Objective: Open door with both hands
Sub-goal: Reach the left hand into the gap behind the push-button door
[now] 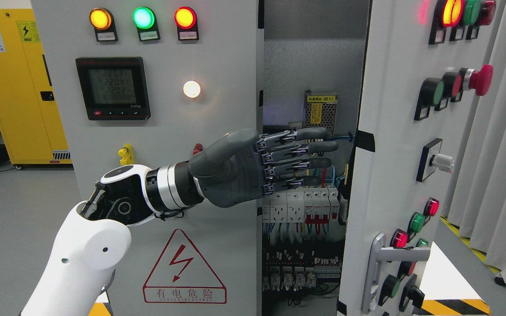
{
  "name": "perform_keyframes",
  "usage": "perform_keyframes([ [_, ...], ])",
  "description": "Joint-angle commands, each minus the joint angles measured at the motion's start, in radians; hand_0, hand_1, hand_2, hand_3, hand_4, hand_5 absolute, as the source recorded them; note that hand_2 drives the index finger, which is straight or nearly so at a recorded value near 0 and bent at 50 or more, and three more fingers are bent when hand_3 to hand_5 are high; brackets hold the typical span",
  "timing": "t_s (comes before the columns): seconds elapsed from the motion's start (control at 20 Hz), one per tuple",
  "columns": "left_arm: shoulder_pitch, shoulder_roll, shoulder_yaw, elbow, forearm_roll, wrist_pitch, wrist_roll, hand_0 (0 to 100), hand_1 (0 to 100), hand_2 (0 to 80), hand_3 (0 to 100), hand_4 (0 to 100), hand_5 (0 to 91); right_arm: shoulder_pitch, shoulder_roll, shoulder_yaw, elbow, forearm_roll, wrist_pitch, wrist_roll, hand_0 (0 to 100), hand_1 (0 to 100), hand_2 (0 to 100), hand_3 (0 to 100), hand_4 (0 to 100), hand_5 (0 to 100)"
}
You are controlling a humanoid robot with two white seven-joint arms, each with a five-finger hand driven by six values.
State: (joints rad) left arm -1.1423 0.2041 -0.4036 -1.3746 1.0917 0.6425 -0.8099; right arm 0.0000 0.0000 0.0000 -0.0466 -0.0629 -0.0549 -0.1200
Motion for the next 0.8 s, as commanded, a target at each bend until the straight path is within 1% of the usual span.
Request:
perform_keyframes([
  [0.0,-0.016,-0.095,-0.043,0.06,-0.013,0.0,0.021,12,56,0.0,0,0,0.0,0.009,0.014,0.005,0.001,0.0,0.0,0.0,0,50,4,0,0,0],
  [0.1,-0.017,-0.112,-0.043,0.057,-0.024,0.0,0.067,12,56,0.0,0,0,0.0,0.011,0.012,0.005,0.001,0.0,0.0,0.0,0,50,4,0,0,0],
  [0.15,-0.017,-0.114,-0.043,0.054,-0.023,0.0,0.075,12,56,0.0,0,0,0.0,0.011,0.012,0.005,0.001,0.0,0.0,0.0,0,50,4,0,0,0],
  [0.25,-0.019,-0.12,-0.043,0.052,-0.024,0.0,0.075,12,56,0.0,0,0,0.0,0.009,0.012,0.006,0.001,0.0,0.0,0.0,0,50,4,0,0,0],
  [0.4,-0.027,-0.149,-0.043,0.048,-0.029,0.0,0.077,12,56,0.0,0,0,0.0,0.011,0.012,0.008,-0.001,0.0,0.0,0.0,0,50,4,0,0,0],
  [0.65,-0.03,-0.158,-0.046,0.006,-0.029,0.014,0.077,12,56,0.0,0,0,0.0,0.011,0.012,0.005,-0.001,0.0,0.0,0.0,0,50,4,0,0,0],
  [0.75,-0.031,-0.17,-0.061,0.006,-0.039,0.013,0.077,12,56,0.0,0,0,0.0,0.011,0.012,0.003,-0.001,0.0,0.0,0.0,0,50,4,0,0,0],
])
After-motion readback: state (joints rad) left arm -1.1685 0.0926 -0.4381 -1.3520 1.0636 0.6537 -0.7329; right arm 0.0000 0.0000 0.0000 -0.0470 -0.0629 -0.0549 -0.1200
